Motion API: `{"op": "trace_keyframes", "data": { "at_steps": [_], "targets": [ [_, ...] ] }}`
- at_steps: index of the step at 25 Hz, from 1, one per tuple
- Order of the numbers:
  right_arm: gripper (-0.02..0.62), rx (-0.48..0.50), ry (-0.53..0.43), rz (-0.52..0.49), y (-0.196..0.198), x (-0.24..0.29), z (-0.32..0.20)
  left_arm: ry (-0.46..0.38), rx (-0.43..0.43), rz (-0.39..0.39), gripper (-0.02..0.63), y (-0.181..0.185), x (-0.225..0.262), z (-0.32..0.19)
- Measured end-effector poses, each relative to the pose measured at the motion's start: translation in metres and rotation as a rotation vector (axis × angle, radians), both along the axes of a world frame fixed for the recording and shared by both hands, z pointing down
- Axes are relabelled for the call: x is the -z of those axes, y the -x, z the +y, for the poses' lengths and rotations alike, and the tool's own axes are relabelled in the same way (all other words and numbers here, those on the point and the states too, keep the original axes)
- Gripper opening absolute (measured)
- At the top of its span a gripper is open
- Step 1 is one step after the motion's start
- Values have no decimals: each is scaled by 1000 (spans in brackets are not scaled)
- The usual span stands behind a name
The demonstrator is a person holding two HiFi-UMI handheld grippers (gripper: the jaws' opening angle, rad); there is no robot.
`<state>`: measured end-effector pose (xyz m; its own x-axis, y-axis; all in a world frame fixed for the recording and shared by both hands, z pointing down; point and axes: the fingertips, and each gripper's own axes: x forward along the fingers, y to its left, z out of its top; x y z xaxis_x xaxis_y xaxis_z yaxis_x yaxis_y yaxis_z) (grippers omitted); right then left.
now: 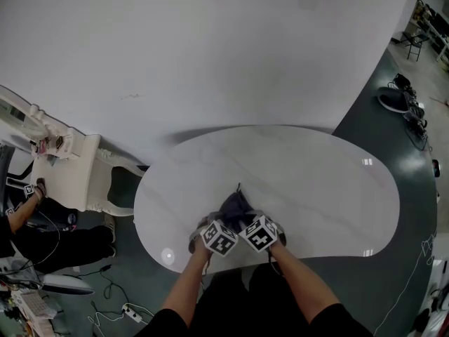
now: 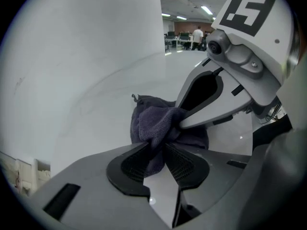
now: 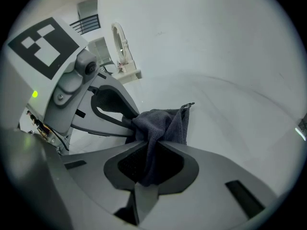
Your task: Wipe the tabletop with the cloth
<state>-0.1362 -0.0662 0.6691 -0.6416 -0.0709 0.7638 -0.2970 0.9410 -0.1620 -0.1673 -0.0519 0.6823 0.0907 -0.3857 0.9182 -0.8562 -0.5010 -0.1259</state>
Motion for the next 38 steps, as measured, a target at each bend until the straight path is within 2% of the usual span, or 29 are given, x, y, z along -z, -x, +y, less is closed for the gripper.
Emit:
{"op": "trace_keyframes", "data": {
  "at_steps": [4,8,11,15,19,23,27,33,38],
  "targets": [
    [41,11,56,-26,-20,0,-5,9,10,-52,92,-14,-5,-10],
    [41,53,50,-35,-32,0,-8,25,45,-27,74,-29,-4,-14],
    [41,46,48,-45,-38,-1,-11,39,45,-31,69,-36,-7,-16],
    [41,2,63,-40,-45,-1,-12,63,-3,-49,66,-43,-9,-18],
    [41,-44,81,-33,-50,-3,-16,77,-94,-89,64,-48,-12,-20],
    [41,-97,75,-38,-59,-5,-22,79,-146,-50,64,-58,-12,-24],
    [41,-130,67,-45,-67,-2,-28,79,-220,-51,63,-66,-9,-32],
    [41,-150,89,-45,-92,-6,-30,92,-280,-58,63,-89,-11,-37],
    [41,-148,104,-66,-114,-7,-42,90,-254,-46,63,-110,-9,-49]
  ]
}}
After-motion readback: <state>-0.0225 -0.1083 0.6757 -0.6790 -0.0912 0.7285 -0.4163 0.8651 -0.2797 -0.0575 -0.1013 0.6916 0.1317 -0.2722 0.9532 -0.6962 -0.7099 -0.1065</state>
